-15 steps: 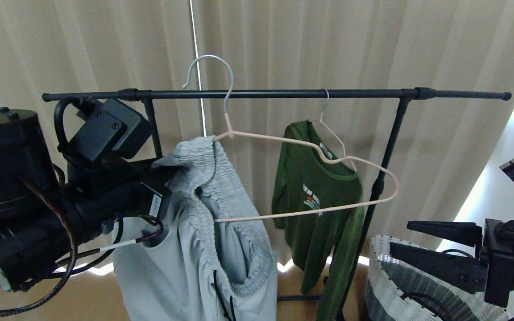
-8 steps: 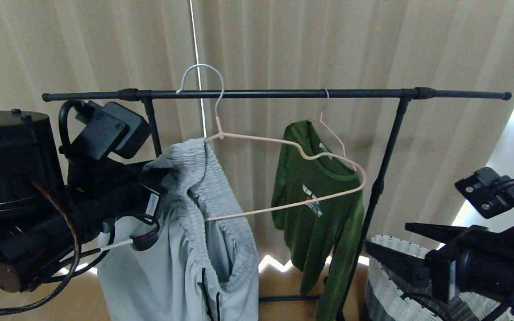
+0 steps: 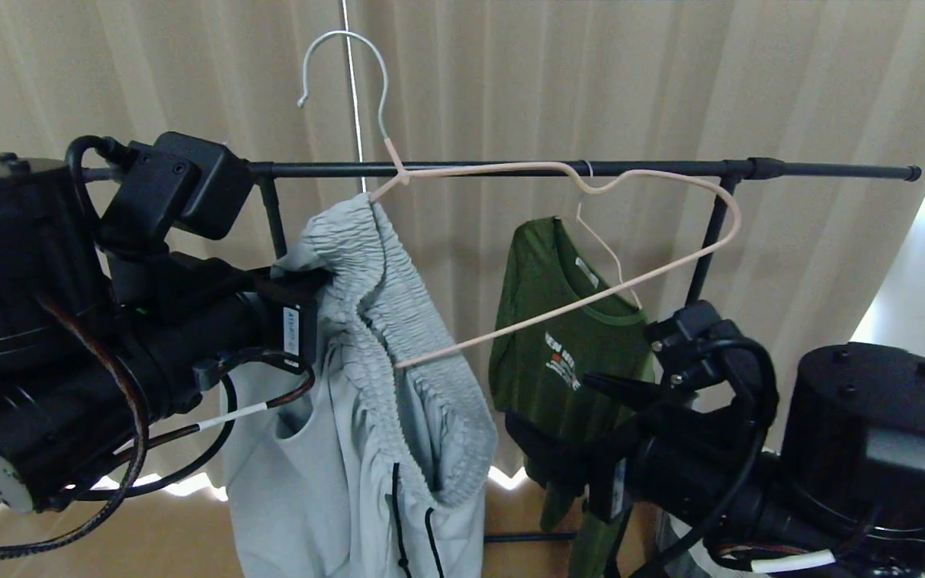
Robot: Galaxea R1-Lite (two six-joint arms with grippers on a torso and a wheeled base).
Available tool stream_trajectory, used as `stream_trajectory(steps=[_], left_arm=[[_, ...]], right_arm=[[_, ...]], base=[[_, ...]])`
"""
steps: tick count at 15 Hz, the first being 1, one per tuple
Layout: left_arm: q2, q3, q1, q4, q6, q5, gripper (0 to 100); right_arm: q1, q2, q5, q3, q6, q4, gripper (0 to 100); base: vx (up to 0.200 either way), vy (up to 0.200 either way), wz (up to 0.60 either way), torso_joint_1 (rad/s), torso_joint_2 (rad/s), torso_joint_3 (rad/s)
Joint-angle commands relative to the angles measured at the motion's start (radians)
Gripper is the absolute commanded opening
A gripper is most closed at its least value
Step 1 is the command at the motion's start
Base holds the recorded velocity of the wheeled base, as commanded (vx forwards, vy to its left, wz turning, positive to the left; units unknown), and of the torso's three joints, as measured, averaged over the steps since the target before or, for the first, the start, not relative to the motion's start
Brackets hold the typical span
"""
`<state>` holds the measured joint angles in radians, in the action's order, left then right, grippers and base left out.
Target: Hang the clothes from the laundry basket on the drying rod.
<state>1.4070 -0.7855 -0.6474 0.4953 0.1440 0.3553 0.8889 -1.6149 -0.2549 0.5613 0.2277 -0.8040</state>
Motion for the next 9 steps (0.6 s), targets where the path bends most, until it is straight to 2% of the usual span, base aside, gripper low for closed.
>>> stream_trajectory(steps=[1,5,9], left_arm=[[0.000,-0.001,-0.011,0.012,-0.001,-0.001,0],[-0.002,-0.008,-0.044,0.029,-0.001,-0.001,0],[-0.005,-0.009,-0.037,0.029,0.009,0.007,0]], right_arm=[[0.015,-0.125,-0.001,0.042,-0.001,-0.029,100],[0.019,-0.195,-0.001,0.088,0.002,-0.030,100],[0.007,-0.183,-0.030,0.040,0.002,-0.029,100]], base=[[0.000,0.000,0.00,0.000,0.00,0.000],[0.000,0.000,0.00,0.000,0.00,0.000],[0.000,0.000,0.00,0.000,0.00,0.000]])
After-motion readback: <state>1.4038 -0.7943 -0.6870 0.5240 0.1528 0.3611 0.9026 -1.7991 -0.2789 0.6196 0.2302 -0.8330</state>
